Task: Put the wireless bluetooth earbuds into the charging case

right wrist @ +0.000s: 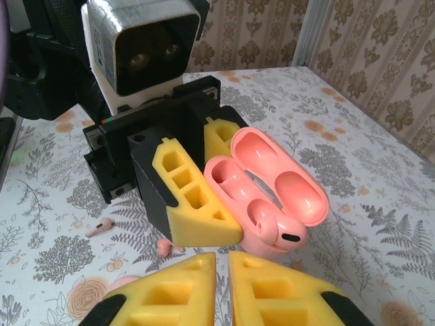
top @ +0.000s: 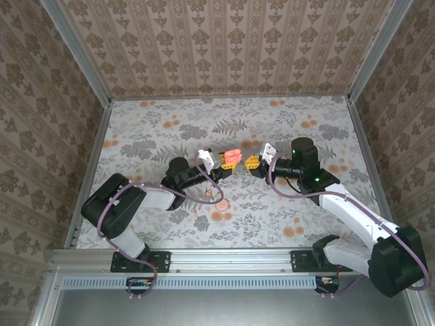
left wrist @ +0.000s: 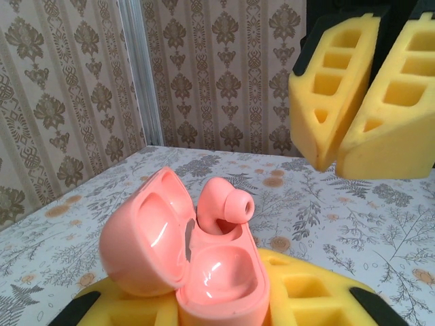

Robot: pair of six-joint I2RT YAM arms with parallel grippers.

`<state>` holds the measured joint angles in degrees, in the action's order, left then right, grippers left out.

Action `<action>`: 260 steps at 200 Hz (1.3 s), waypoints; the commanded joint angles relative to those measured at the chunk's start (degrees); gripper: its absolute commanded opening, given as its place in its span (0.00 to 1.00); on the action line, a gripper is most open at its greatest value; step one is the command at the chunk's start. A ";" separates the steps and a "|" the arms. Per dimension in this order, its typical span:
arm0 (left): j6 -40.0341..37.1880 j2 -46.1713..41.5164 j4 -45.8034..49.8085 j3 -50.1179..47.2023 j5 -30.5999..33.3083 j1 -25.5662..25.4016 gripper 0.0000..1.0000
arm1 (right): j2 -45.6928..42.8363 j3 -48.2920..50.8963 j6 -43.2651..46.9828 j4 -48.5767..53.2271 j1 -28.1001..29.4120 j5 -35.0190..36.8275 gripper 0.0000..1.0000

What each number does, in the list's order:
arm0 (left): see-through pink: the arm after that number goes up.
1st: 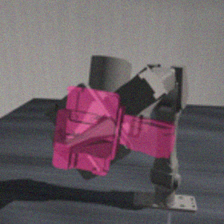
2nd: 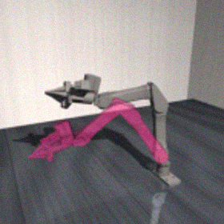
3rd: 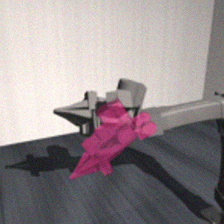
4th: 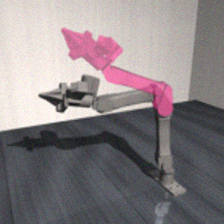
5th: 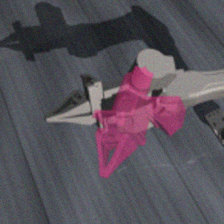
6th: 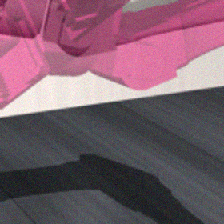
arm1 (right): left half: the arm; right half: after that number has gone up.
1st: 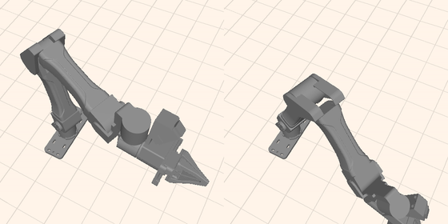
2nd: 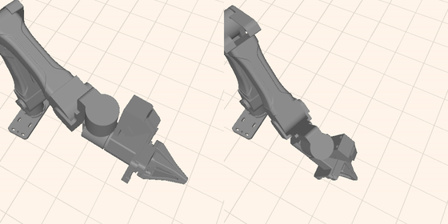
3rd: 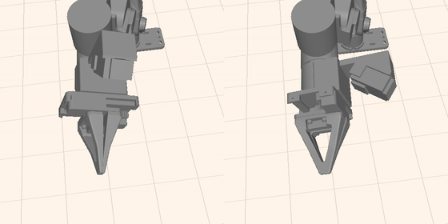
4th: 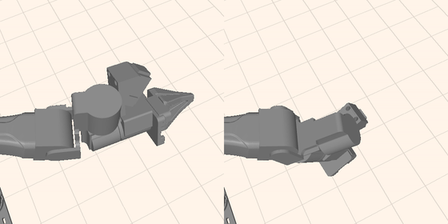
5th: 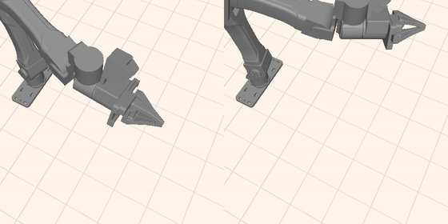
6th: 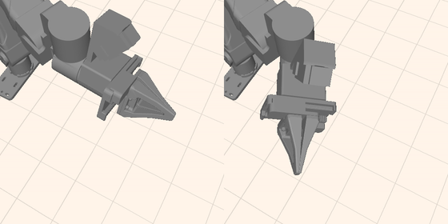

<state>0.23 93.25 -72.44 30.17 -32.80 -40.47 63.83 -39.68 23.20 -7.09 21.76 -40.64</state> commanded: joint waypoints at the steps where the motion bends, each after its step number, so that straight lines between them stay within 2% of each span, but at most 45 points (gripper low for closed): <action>1: -0.49 -1.61 -1.54 0.84 -1.02 -0.27 0.18 | 1.09 -1.62 -0.88 -1.48 0.04 0.61 0.13; 122: -0.40 -1.50 -1.55 0.89 -0.89 -0.32 0.18 | 5.11 -2.07 -2.32 -8.43 0.58 2.15 0.12; 260: -0.41 -1.92 -1.45 0.83 -0.89 -0.40 0.18 | 8.02 -3.54 -3.07 -9.96 1.29 0.53 0.11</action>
<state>0.23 93.23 -72.44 30.17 -32.80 -40.49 71.02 -41.25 20.78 -15.29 22.57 -39.20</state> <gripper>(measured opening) 0.232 0.114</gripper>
